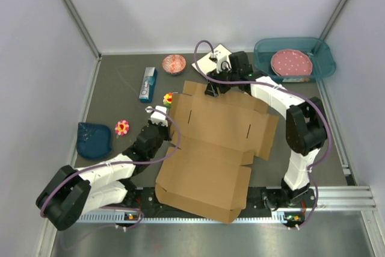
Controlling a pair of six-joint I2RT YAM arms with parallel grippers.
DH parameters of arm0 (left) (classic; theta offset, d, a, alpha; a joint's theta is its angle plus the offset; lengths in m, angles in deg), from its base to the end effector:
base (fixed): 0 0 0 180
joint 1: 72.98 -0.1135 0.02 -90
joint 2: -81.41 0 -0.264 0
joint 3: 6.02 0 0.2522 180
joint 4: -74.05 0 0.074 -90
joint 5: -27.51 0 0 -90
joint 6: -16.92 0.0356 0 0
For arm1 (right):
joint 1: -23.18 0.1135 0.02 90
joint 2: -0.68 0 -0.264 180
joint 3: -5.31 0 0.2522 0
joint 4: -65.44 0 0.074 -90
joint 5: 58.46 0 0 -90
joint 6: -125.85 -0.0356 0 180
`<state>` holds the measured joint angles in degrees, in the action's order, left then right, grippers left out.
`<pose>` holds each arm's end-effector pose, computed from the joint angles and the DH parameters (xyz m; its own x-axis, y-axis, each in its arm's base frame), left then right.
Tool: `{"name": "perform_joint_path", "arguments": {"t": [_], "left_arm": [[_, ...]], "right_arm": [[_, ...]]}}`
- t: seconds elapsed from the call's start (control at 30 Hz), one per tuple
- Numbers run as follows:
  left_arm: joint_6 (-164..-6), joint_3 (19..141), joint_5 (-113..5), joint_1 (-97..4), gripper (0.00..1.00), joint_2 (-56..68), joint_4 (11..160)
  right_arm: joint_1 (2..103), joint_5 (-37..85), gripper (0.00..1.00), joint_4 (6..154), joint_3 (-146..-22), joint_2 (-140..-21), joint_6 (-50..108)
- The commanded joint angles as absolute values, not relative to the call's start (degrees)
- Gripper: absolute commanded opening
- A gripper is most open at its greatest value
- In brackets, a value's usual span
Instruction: Fold the paper box
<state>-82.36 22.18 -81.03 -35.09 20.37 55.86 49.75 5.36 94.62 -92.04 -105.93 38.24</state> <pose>0.1714 -0.1190 0.1805 -0.2517 0.0022 -0.9678 0.3029 0.9499 -0.0767 0.3752 0.2052 0.2600 -0.5259 -0.3049 -0.7940 -0.7330 0.6359 0.2414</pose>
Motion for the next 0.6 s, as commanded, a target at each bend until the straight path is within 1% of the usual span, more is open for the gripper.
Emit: {"name": "perform_joint_path", "arguments": {"t": [0.0, 0.17, 0.23, 0.3, 0.33, 0.43, 0.57], "left_arm": [[-84.42, 21.46, -82.35, -34.92, 0.0, 20.67, 50.1], [-84.33, 20.31, -83.14, -34.48, 0.0, 21.55, 48.43], [-84.33, 19.78, -83.32, -34.48, 0.0, 21.81, 47.99], [-84.41, 19.78, -83.32, -34.39, 0.0, 21.55, 47.82], [-84.42, 19.78, -83.32, -34.39, 0.0, 21.46, 47.82], [-84.42, 20.05, -83.32, -34.39, 0.0, 21.03, 47.64], [-84.59, 20.31, -83.58, -34.39, 0.0, 20.67, 47.64]], "right_arm": [[50.43, 3.32, 0.63, 93.35, -91.85, -103.83, 36.29], [50.34, 2.89, 0.66, 94.58, -94.23, -104.26, 36.46], [50.25, 2.1, 0.65, 95.63, -95.98, -105.05, 37.25], [50.25, 0.34, 0.59, 97.12, -96.95, -106.46, 37.34], [50.25, -0.19, 0.51, 97.31, -97.39, -106.63, 36.99], [50.34, -1.07, 0.39, 97.22, -96.87, -106.64, 36.55], [50.87, -0.55, 0.32, 97.22, -95.73, -105.5, 36.64]]}}
